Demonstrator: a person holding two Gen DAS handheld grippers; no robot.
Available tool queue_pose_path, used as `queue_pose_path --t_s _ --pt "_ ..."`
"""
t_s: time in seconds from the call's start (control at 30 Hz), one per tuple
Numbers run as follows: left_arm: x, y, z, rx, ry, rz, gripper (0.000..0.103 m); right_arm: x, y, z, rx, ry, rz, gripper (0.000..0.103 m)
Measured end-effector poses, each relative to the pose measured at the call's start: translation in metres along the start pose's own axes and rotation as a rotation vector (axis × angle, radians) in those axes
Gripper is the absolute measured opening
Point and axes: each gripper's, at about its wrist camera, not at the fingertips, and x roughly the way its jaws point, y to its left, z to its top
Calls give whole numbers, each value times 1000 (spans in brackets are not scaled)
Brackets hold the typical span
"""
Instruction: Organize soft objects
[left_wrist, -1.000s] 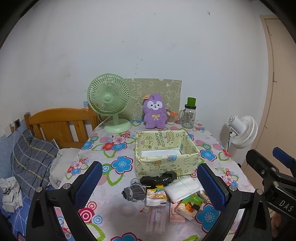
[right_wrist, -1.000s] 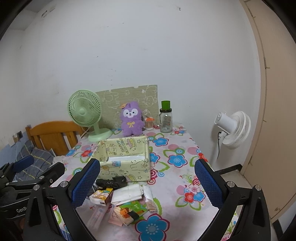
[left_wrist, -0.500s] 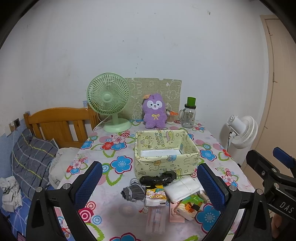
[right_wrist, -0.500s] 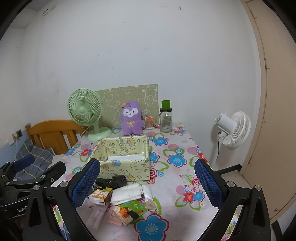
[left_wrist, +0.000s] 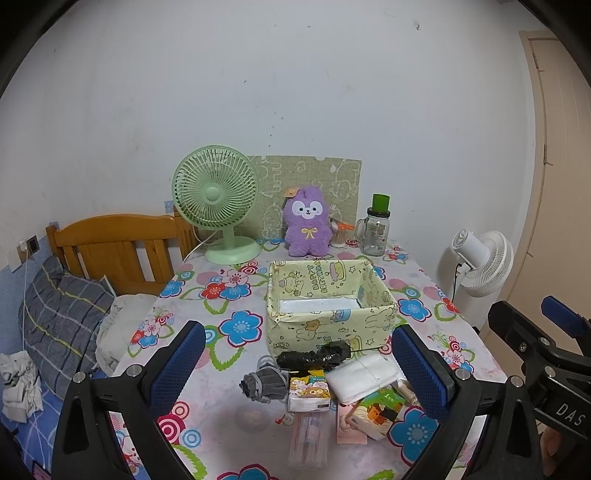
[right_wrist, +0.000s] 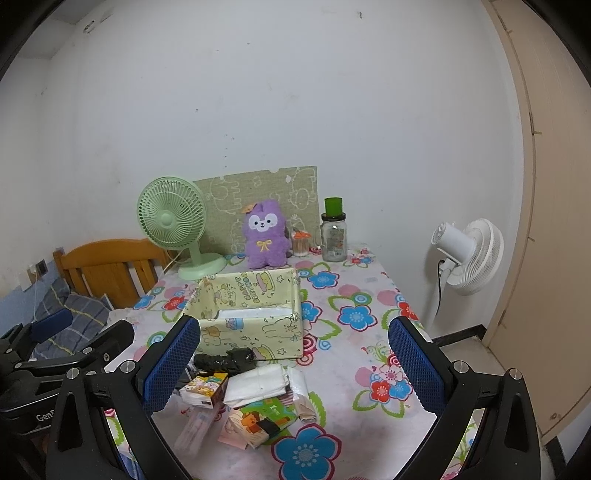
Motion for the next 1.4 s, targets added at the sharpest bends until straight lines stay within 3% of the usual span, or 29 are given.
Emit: queue_pose_path --t_s 0.93,1.4 --pt "10 -7 -9 1 -5 1 97 6 -3 -4 7 -16 -15 101" --pt "45 -8 -44 -4 82 -20 92 35 0 -37 5 43 11 99"
